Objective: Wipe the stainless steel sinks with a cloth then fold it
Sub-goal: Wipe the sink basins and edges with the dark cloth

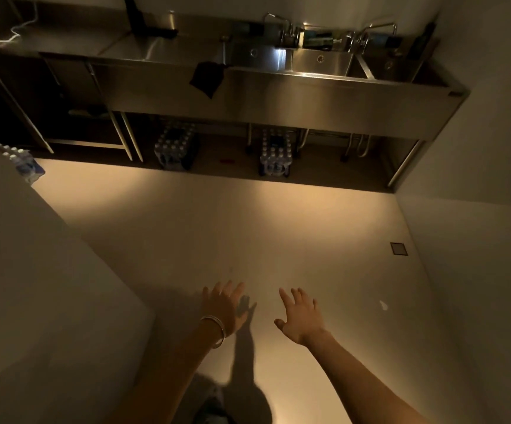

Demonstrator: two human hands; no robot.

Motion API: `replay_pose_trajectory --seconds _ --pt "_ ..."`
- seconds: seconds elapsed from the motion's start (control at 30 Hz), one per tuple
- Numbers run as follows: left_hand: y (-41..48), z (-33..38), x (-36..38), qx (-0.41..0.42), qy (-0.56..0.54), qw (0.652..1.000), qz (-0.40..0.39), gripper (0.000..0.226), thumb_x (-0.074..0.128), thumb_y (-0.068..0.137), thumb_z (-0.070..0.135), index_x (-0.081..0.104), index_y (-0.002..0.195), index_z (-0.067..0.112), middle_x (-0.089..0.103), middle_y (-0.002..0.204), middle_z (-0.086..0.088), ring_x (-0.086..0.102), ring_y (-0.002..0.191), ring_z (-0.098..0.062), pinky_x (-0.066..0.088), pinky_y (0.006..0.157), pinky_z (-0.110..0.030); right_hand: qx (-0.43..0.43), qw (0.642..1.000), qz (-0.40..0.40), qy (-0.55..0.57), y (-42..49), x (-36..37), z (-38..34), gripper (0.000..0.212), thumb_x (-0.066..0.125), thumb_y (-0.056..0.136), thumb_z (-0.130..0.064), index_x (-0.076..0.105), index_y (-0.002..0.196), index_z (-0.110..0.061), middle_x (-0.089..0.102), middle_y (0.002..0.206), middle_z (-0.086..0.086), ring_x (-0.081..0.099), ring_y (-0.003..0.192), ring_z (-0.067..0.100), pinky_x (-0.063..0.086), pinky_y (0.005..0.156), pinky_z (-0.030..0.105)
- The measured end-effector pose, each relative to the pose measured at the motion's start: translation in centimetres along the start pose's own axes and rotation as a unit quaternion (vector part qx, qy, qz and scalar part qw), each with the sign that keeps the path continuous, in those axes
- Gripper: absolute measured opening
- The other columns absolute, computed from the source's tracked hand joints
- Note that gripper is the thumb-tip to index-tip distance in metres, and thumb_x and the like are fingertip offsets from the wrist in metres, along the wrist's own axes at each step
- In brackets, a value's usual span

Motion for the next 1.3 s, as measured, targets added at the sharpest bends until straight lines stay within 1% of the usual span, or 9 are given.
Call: replay_pose_trajectory --seconds 0.07,0.1,0.17,0.23,0.3,0.4,0.7,1.1,1.3 --pt "1.6 -2.1 -2.6 0.011 -0.016 1.000 0.001 0.064 0.039 0.063 0.058 0.073 0.100 0.020 0.071 0.101 -0.007 0.068 0.084 -0.031 0.052 0.066 -0.057 0.003 1.000 0.020 0.000 2.1 -1.8 -1.6 0.075 0.042 0.094 -0.050 0.002 0.151 -0.025 0.005 0.159 0.008 0.000 0.146 0.026 0.009 0.116 0.050" --pt "2.1 -2.9 -4.1 0.009 -0.018 1.000 -0.007 0.071 0.029 0.066 0.058 0.069 0.111 0.019 0.067 0.113 -0.010 0.065 0.097 -0.036 0.049 0.075 -0.062 0.005 1.000 0.031 0.002 3.0 -2.7 -2.4 0.075 0.042 0.094 -0.051 0.001 0.151 -0.025 0.004 0.159 0.008 0.000 0.146 0.026 0.009 0.116 0.050" --pt "3.8 -4.6 -5.9 0.005 0.024 0.999 0.021 0.085 0.011 0.069 0.062 0.039 0.141 0.026 0.038 0.147 -0.006 0.037 0.132 -0.034 0.026 0.104 -0.060 0.009 0.998 0.054 0.008 4.6 -4.6 -3.8 0.075 0.041 0.094 -0.051 0.000 0.151 -0.026 0.002 0.159 0.007 0.000 0.146 0.026 0.009 0.117 0.050" --pt "5.1 -6.2 -6.8 -0.014 0.052 0.998 0.019 0.072 0.016 0.083 0.062 0.012 0.148 0.031 0.013 0.157 0.003 0.013 0.142 -0.024 0.009 0.112 -0.051 0.012 0.997 0.075 0.013 5.9 -6.2 -5.1 0.076 0.041 0.094 -0.050 -0.002 0.151 -0.026 -0.001 0.159 0.007 -0.001 0.146 0.025 0.008 0.117 0.049" --pt "6.7 -7.4 -7.6 -0.012 0.066 0.997 0.028 0.068 0.030 0.090 0.057 0.006 0.149 0.032 0.008 0.157 0.003 0.009 0.143 -0.023 0.008 0.113 -0.050 0.009 0.996 0.093 0.015 7.0 -7.4 -6.1 0.076 0.041 0.094 -0.050 -0.004 0.151 -0.026 -0.004 0.159 0.007 -0.003 0.146 0.024 0.006 0.117 0.049" --pt "8.6 -8.6 -8.3 -0.007 0.062 0.998 0.027 0.072 0.037 0.088 0.056 0.006 0.148 0.033 0.008 0.157 0.003 0.008 0.143 -0.024 0.007 0.113 -0.051 0.000 0.994 0.108 0.011 8.6 -8.5 -7.0 0.077 0.041 0.094 -0.049 -0.007 0.150 -0.026 -0.008 0.159 0.007 -0.005 0.146 0.024 0.004 0.116 0.049" --pt "16.5 -9.1 -10.0 -0.012 0.069 0.997 0.015 0.074 0.039 0.090 0.053 0.000 0.149 0.031 0.002 0.157 0.001 0.003 0.143 -0.027 0.004 0.112 -0.055 -0.002 0.997 0.083 0.006 16.4 -11.0 -5.3 0.078 0.042 0.094 -0.051 -0.007 0.150 -0.027 -0.008 0.159 0.007 -0.006 0.146 0.025 0.001 0.116 0.050" --pt "33.3 -4.9 -19.8 -0.025 0.027 0.997 0.072 0.073 0.038 0.091 0.052 -0.004 0.148 0.032 -0.003 0.158 0.001 -0.005 0.144 -0.024 -0.004 0.113 -0.049 -0.010 0.992 0.126 0.006 31.6 -24.5 3.3 0.078 0.046 0.094 -0.047 -0.005 0.150 -0.026 -0.005 0.159 0.007 -0.003 0.147 0.024 0.004 0.116 0.049" --pt "38.1 -6.4 -20.6 -0.040 0.043 0.996 0.059 0.073 0.036 0.092 0.053 -0.005 0.148 0.031 -0.004 0.158 0.000 -0.004 0.144 -0.024 -0.003 0.114 -0.049 -0.019 0.993 0.116 0.005 37.3 -26.6 4.2 0.078 0.046 0.094 -0.048 -0.003 0.151 -0.027 -0.004 0.159 0.007 -0.002 0.147 0.025 0.005 0.117 0.050"
Point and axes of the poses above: each hand's wrist, its own y-axis towards the middle knuckle, its own x-axis out of the palm, z = x × y, the point moved 3 cm from there along y, towards the middle knuckle
